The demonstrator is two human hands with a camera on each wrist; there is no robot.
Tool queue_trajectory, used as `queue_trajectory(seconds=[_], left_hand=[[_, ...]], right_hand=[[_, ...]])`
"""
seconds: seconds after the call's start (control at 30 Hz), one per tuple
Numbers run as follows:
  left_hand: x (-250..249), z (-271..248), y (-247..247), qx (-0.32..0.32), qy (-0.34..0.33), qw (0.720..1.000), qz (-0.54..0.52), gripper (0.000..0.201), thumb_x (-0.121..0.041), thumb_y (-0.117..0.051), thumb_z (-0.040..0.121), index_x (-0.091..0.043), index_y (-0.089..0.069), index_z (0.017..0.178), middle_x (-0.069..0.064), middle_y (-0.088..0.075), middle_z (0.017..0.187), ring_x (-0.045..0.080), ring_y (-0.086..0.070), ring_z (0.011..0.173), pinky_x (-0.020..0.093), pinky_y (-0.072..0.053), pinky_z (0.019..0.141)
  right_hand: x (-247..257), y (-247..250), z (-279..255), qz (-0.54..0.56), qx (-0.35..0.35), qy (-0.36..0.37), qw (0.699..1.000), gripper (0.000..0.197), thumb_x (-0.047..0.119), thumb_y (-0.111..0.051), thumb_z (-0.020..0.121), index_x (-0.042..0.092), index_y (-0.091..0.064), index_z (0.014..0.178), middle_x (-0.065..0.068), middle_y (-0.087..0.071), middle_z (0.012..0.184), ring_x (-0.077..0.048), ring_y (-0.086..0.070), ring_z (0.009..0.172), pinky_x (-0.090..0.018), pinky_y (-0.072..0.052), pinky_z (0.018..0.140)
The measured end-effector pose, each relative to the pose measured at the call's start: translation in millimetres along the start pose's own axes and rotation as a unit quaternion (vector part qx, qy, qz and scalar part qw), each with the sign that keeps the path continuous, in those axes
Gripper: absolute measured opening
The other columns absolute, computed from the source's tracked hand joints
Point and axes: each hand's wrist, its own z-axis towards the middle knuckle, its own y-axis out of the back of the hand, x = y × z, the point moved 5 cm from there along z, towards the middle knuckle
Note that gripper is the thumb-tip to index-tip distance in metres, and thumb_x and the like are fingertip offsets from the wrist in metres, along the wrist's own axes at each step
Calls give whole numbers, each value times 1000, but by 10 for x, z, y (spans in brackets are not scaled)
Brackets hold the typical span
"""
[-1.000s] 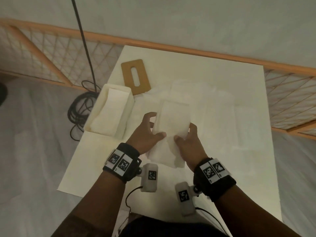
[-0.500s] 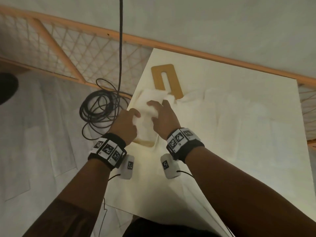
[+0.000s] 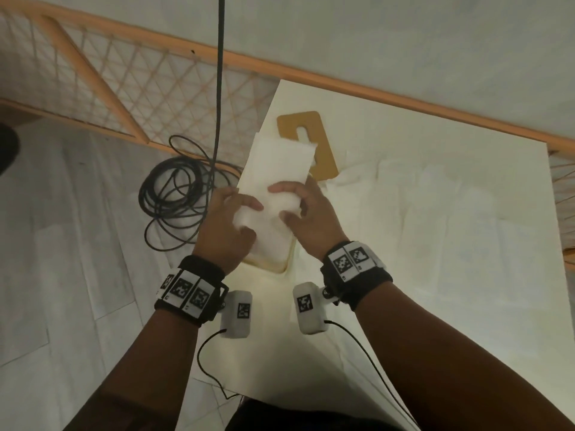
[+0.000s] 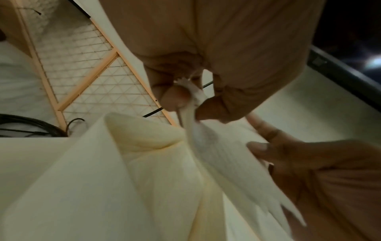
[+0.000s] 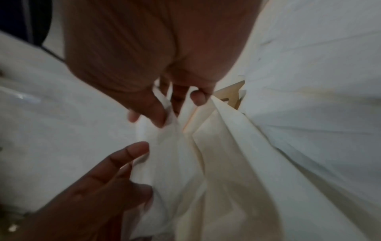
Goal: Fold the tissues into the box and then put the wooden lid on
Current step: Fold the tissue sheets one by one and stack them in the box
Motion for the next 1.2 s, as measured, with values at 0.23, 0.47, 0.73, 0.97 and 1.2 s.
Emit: queue_trajectory(seconds=[0.23, 0.47, 0.73, 0.97, 1.2], left_hand=[[189, 132, -5, 132, 100, 983, -73, 47, 0, -64, 77, -40, -63, 103, -4, -59, 127, 27, -62, 109, 36, -58, 76], [71, 49, -226, 183, 55, 953, 235, 40, -13, -65, 84, -28, -59, 121, -5, -29, 145, 23, -58, 110, 34, -52, 89], [-6, -110, -344, 178, 33, 920, 348, 35, -23, -68, 88, -17, -63, 122, 5, -25, 150, 28, -63, 100, 35, -55, 89], [-168, 149, -415, 233, -37, 861, 452, 75, -48, -62, 88, -28, -31, 154, -5, -4, 168, 39, -3, 153, 62, -16, 117], [115, 290, -603, 340, 53, 792, 504, 90, -61, -51, 90, -25, -9, 160, -5, -6, 169, 39, 19, 153, 73, 1, 116]], right_hand=[[-305, -57, 19, -94, 60, -148, 983, 62, 8, -70, 88, 26, -50, 144, -2, -38, 146, -25, -47, 134, -34, -46, 110], [-203, -208, 98, -322, 124, -163, 924, 80, 14, -64, 91, 21, -24, 160, -9, -16, 162, -33, -49, 134, -35, -45, 107], [-106, -334, 61, -470, 135, -147, 860, 67, 25, -71, 90, 19, -36, 146, -11, -18, 155, -35, -61, 111, -44, -54, 93], [-24, -397, 248, -593, 108, -40, 797, 85, 51, -71, 84, 21, -30, 152, -9, -10, 166, -32, -14, 152, -57, -20, 117], [-536, -398, 360, -601, 236, -112, 755, 118, 77, -65, 75, 17, -10, 161, -6, -10, 169, -30, -11, 154, -64, -3, 119]])
